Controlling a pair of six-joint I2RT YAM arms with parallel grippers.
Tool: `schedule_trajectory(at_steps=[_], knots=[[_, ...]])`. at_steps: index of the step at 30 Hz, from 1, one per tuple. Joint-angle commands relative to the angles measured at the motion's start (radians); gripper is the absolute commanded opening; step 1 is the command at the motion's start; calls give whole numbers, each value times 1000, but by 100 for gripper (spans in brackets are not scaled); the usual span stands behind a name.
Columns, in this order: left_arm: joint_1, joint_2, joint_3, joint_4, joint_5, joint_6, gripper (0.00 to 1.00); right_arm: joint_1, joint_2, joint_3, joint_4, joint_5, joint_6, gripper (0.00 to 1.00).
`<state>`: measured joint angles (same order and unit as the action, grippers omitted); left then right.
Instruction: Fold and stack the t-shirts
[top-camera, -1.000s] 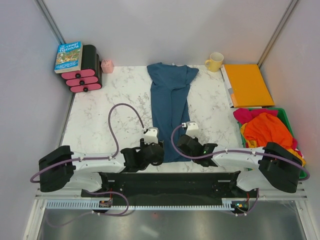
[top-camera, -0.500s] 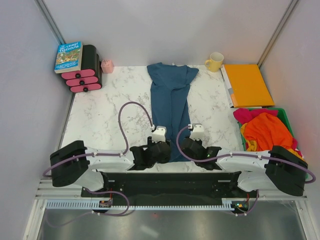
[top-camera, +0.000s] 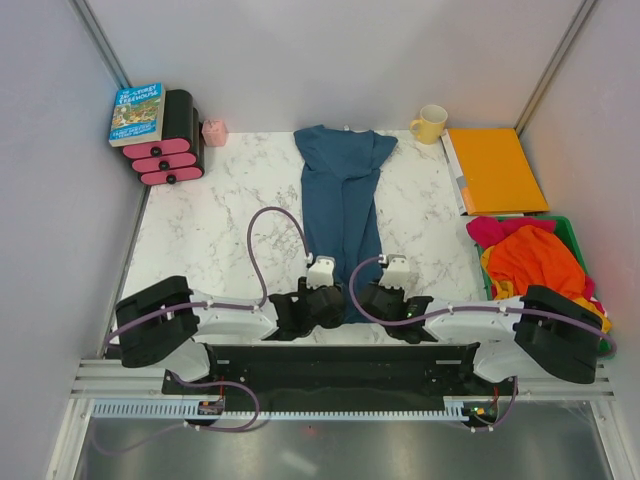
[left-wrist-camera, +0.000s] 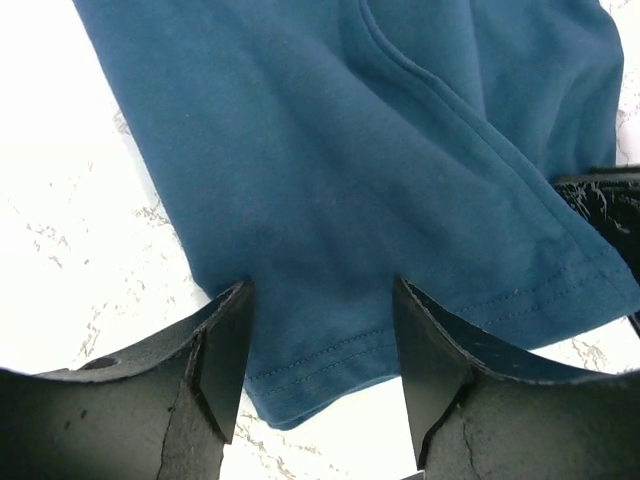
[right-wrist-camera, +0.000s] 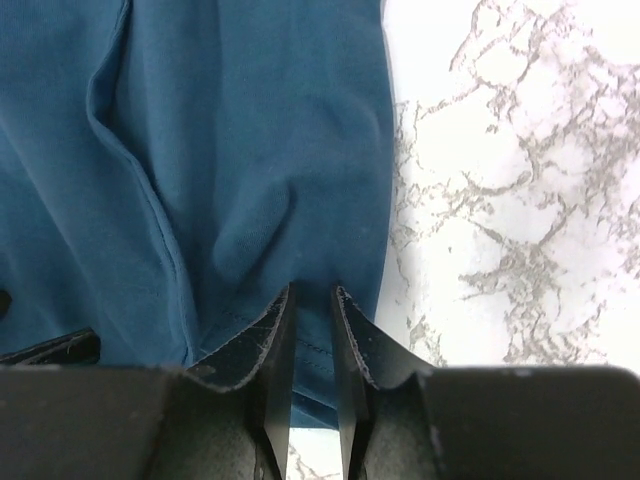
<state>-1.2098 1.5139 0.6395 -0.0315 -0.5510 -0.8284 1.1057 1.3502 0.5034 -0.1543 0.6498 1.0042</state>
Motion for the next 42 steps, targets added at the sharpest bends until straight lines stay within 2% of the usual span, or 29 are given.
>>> schedule_trajectory(at_steps=[1, 10, 17, 19, 21, 22, 24, 27, 28, 31, 37, 42], knots=[[3, -13, -57, -148, 52, -107, 64, 35, -26, -31, -129, -50, 132, 27], [3, -155, -153, -246, 91, -182, 64, 105, -134, -51, -294, -16, 273, 27], [1, -185, -162, -309, 79, -198, 64, 118, -118, -63, -330, -13, 315, 27], [3, -202, -172, -308, 71, -205, 64, 146, -144, -65, -321, 31, 317, 27], [0, -262, -182, -306, 43, -215, 67, 167, -186, -54, -312, 80, 297, 30], [-3, -297, -188, -301, 30, -218, 73, 174, -203, -40, -303, 96, 278, 32], [-8, -412, -218, -272, -1, -210, 77, 181, -236, -25, -292, 122, 240, 38], [-8, -519, -259, -265, -32, -210, 86, 184, -253, -9, -292, 160, 218, 41], [-8, -573, -268, -266, -36, -210, 95, 186, -250, -9, -292, 166, 217, 41], [-8, -624, -294, -274, -32, -207, 96, 197, -240, -28, -268, 168, 211, 42], [-8, -572, -320, -283, 16, -267, 95, 258, -180, -62, -163, 148, 234, 42], [-13, -494, -313, -277, 37, -291, 89, 330, -88, -19, -143, 177, 251, 41]])
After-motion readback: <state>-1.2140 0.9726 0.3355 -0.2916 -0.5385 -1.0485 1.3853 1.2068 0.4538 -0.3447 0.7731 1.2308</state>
